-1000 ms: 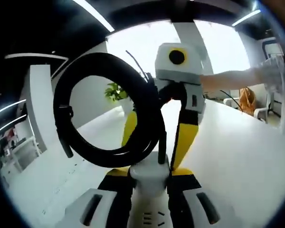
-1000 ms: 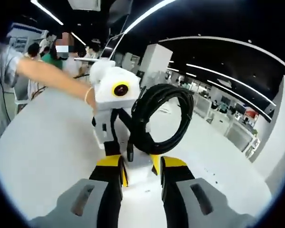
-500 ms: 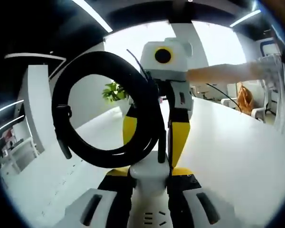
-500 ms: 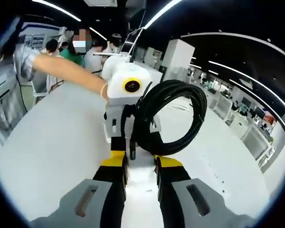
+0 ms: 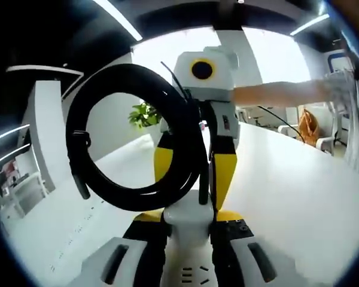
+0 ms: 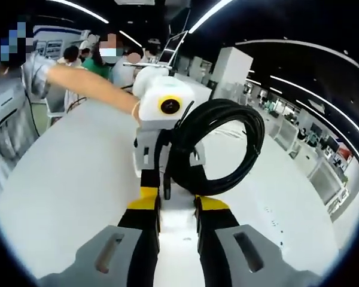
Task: Straighten the power strip on the desk, plug the charger into it
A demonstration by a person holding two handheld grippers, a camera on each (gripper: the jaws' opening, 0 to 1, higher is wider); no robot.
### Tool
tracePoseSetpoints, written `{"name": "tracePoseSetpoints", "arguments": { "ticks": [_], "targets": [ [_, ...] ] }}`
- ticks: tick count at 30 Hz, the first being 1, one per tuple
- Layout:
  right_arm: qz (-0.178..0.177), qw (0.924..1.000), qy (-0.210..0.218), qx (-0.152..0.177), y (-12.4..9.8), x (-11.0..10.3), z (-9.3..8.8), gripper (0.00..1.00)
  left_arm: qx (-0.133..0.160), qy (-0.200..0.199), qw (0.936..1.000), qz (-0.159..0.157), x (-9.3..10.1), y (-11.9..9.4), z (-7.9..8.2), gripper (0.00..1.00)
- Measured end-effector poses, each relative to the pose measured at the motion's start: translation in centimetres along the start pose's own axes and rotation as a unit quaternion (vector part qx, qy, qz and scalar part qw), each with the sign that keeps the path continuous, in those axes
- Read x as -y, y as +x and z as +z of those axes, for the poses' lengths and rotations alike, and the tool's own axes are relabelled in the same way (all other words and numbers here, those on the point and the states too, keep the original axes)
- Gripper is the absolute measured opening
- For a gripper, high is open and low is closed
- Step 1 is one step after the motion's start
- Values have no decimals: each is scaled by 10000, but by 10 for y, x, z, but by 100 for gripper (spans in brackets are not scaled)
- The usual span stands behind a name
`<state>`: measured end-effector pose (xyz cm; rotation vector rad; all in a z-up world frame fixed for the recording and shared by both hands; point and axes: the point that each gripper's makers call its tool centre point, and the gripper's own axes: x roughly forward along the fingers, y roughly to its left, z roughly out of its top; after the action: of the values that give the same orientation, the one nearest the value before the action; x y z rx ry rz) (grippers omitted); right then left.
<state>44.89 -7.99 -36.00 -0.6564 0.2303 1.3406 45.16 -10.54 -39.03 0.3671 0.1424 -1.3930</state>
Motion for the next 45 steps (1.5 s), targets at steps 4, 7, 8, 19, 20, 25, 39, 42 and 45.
{"name": "tracePoseSetpoints", "arguments": {
  "ticks": [4,7,8,19,20,25,39,42,45],
  "targets": [
    [13,10000,-2,-31,0,-1,0,21,-10,6,10000,1,1,0,0,27],
    [7,10000,-17,-52,0,-2,0,21,6,17,10000,2,2,0,0,27],
    [9,10000,-16,-58,0,-2,0,21,6,24,10000,8,2,0,0,27],
    [3,10000,38,-76,0,0,0,21,-274,86,9994,184,1,1,-6,33],
    [3,10000,47,-71,0,1,0,21,-302,73,9993,185,1,1,-7,37],
    [3,10000,39,-85,0,1,-1,21,-158,-111,9997,117,5,2,-7,47],
    [3,10000,58,-67,0,1,0,21,-38,-110,9998,176,4,-7,-2,72],
    [4,10000,44,-58,1,1,0,21,66,-101,9998,183,5,-8,-1,84],
    [2,10000,62,-62,1,1,0,21,142,-67,9996,214,6,-9,0,92]
  ]
}}
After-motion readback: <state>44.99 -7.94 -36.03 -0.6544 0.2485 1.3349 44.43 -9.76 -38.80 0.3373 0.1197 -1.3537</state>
